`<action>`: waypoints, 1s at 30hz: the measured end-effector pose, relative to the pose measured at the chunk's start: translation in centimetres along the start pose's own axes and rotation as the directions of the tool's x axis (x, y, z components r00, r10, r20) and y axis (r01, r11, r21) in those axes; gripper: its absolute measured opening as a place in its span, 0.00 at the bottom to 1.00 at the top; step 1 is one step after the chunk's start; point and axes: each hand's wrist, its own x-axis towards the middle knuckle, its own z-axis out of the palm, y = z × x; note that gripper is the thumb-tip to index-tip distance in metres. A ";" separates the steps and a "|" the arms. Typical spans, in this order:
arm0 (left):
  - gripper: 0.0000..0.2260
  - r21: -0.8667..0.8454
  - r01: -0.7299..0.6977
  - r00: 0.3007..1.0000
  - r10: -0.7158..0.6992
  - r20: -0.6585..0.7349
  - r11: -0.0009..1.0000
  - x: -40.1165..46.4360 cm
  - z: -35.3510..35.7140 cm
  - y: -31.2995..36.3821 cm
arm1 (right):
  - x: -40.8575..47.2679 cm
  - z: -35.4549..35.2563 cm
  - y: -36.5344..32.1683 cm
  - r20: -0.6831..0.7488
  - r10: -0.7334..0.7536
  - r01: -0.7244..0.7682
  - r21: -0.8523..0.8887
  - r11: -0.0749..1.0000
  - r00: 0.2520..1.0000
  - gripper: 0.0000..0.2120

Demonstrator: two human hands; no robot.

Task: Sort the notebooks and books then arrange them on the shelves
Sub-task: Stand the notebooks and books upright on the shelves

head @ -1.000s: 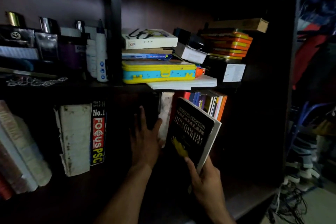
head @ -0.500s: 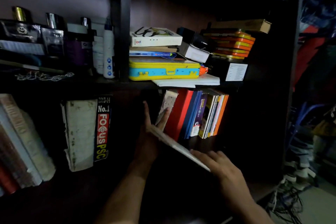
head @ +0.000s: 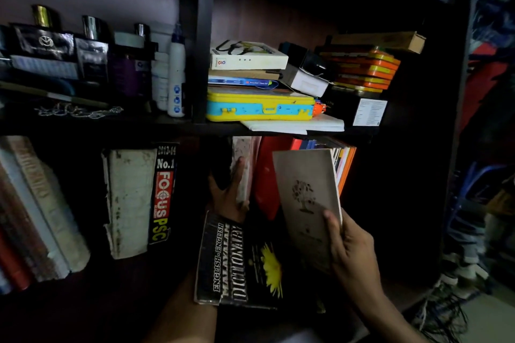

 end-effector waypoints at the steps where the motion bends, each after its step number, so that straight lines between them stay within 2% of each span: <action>1: 0.33 0.033 0.047 0.999 -0.047 -0.014 0.998 -0.2 0.2 -0.2 | 0.2 0.7 -0.1 -0.011 0.025 -0.024 0.049 0.999 1.000 0.09; 2: 0.34 0.059 0.103 0.995 -0.104 0.008 0.993 -0.3 0.7 -0.4 | 0.4 1.5 -0.2 -0.023 0.059 -0.056 0.104 0.993 0.998 0.09; 6: 0.33 -0.125 0.229 0.972 -0.219 0.092 0.965 0.6 -0.3 1.2 | 1.5 5.8 0.1 -0.060 0.197 -0.177 0.241 0.954 0.979 0.12; 8: 0.39 -0.087 0.448 0.878 -0.419 0.231 0.890 1.3 -0.7 1.8 | 2.2 8.0 0.6 -0.111 0.176 -0.146 0.236 0.961 0.978 0.12; 9: 0.42 -0.083 0.528 0.817 -0.479 0.322 0.845 1.2 -0.8 1.9 | 2.5 8.9 1.0 -0.124 0.163 -0.136 0.206 0.969 0.979 0.11; 10: 0.42 -0.089 0.560 0.792 -0.500 0.350 0.824 0.6 -0.6 1.8 | 2.8 9.8 1.3 -0.123 0.156 -0.136 0.159 0.978 0.980 0.09; 12: 0.41 -0.082 0.567 0.783 -0.506 0.361 0.819 0.4 -0.7 1.7 | 3.1 10.9 2.2 -0.067 0.166 -0.164 0.034 0.986 0.984 0.04; 13: 0.44 -0.069 0.585 0.764 -0.521 0.381 0.808 0.7 -0.9 1.9 | 3.2 11.3 2.8 -0.012 0.185 -0.185 -0.034 0.982 0.983 0.03; 15: 0.47 -0.009 0.601 0.735 -0.549 0.399 0.799 1.0 -1.0 2.2 | 3.5 11.8 3.8 0.091 0.229 -0.215 -0.141 0.966 0.969 0.05; 17: 0.46 -0.002 0.617 0.722 -0.564 0.401 0.787 0.9 -1.1 2.4 | 3.9 11.8 4.6 0.140 0.216 -0.188 -0.190 0.963 0.966 0.06; 19: 0.43 -0.045 0.622 0.735 -0.563 0.377 0.782 0.8 -0.9 2.2 | 4.7 11.8 4.7 0.128 0.191 -0.163 -0.201 0.966 0.973 0.05; 21: 0.37 -0.067 0.608 0.752 -0.546 0.368 0.791 0.8 -0.4 2.2 | 5.4 11.6 4.3 0.104 0.199 -0.189 -0.094 0.977 0.975 0.09; 22: 0.36 -0.050 0.596 0.756 -0.539 0.371 0.802 0.9 -0.3 2.1 | 5.6 11.4 4.0 0.109 0.215 -0.214 -0.027 0.977 0.971 0.11; 24: 0.42 -0.007 0.616 0.737 -0.573 0.358 0.788 1.0 -0.4 2.4 | 5.6 11.1 3.6 0.153 0.244 -0.251 0.030 0.967 0.958 0.14; 27: 0.42 0.015 0.601 0.748 -0.569 0.341 0.799 0.8 -1.2 2.7 | 4.5 10.6 3.7 0.212 0.229 -0.227 -0.038 0.973 0.950 0.12; 30: 0.45 0.020 0.561 0.776 -0.535 0.335 0.827 0.8 -1.5 2.7 | 3.8 9.3 3.4 0.118 0.148 -0.135 -0.116 0.984 0.982 0.08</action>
